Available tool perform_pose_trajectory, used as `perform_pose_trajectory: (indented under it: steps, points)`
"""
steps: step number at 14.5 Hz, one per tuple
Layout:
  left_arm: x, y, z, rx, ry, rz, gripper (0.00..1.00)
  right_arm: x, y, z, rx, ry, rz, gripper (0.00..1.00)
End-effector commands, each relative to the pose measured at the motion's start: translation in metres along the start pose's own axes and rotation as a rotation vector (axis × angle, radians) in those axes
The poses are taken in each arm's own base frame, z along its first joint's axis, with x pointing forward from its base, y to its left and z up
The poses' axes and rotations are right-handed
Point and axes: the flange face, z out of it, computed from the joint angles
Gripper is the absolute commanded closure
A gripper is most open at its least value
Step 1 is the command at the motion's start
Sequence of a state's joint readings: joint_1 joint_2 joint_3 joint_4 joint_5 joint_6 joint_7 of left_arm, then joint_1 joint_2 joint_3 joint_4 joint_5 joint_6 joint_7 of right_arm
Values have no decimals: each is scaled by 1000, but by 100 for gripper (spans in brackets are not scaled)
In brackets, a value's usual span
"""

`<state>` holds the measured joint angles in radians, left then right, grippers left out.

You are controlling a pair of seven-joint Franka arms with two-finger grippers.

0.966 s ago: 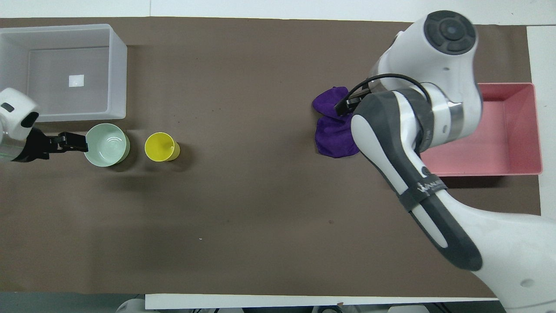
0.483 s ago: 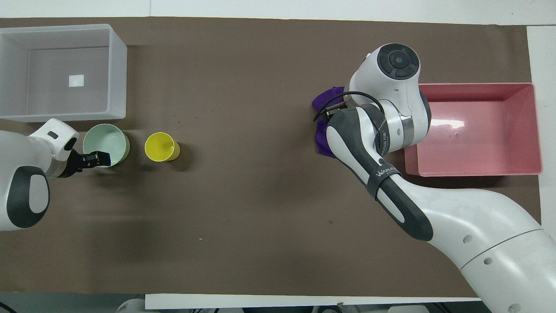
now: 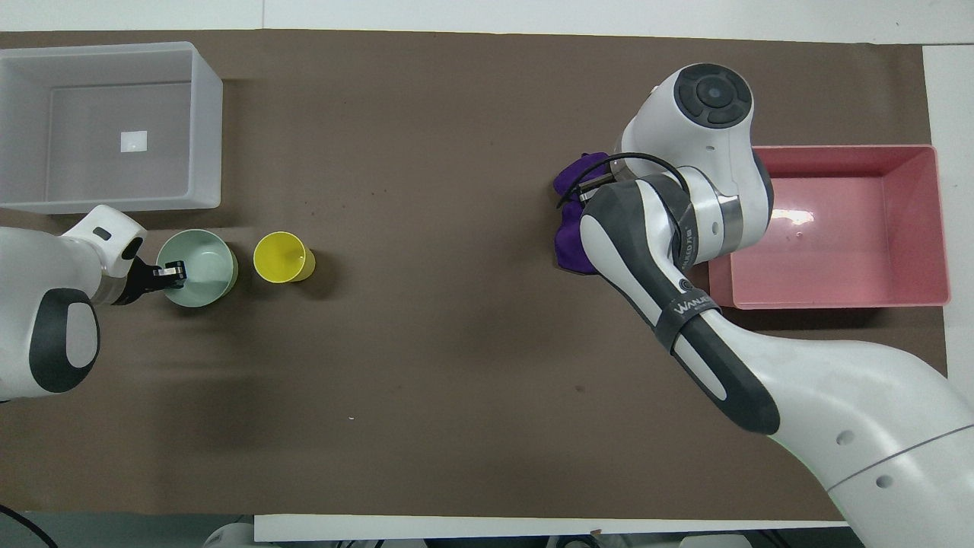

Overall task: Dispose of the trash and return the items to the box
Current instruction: 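Place the cloth in the pink bin while the left gripper places the bowl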

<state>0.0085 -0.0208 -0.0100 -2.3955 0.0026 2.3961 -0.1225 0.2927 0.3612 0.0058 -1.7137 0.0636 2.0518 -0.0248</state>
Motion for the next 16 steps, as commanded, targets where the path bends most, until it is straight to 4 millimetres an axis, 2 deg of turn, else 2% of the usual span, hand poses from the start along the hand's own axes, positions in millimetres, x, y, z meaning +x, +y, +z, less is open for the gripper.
perform_pose_trajectory:
  steps: [1,3,4,6,7,8,10,12,13,14,16]
  points:
    - [18,0,-68,19,-51,-11,100,-17,12,-58,10,19,30,100]
    - [35,0,-114,21,-61,-11,100,-30,20,-95,4,28,40,100]
    - [42,-2,-134,13,-51,-20,100,-37,32,-113,5,28,58,100]
    - [61,-14,-157,-5,-15,-53,100,-50,62,-143,3,37,96,100]
    - [70,-13,-157,-35,4,-70,100,-60,76,-160,-10,42,113,100]
    - [83,-21,-161,-65,53,-109,100,-71,94,-171,-24,36,119,100]
    - [113,-29,-143,-113,99,-156,100,-86,136,-172,-22,6,111,100]
    - [161,-49,-126,-115,156,-193,100,-103,171,-161,-18,-10,148,100]
    - [177,-53,-114,-111,175,-196,100,-113,186,-158,-18,-13,168,100]
    - [190,-56,-93,-105,192,-201,100,-120,199,-148,-15,-23,174,100]
    - [200,-53,-61,-105,218,-203,100,-130,227,-123,-21,-16,172,100]
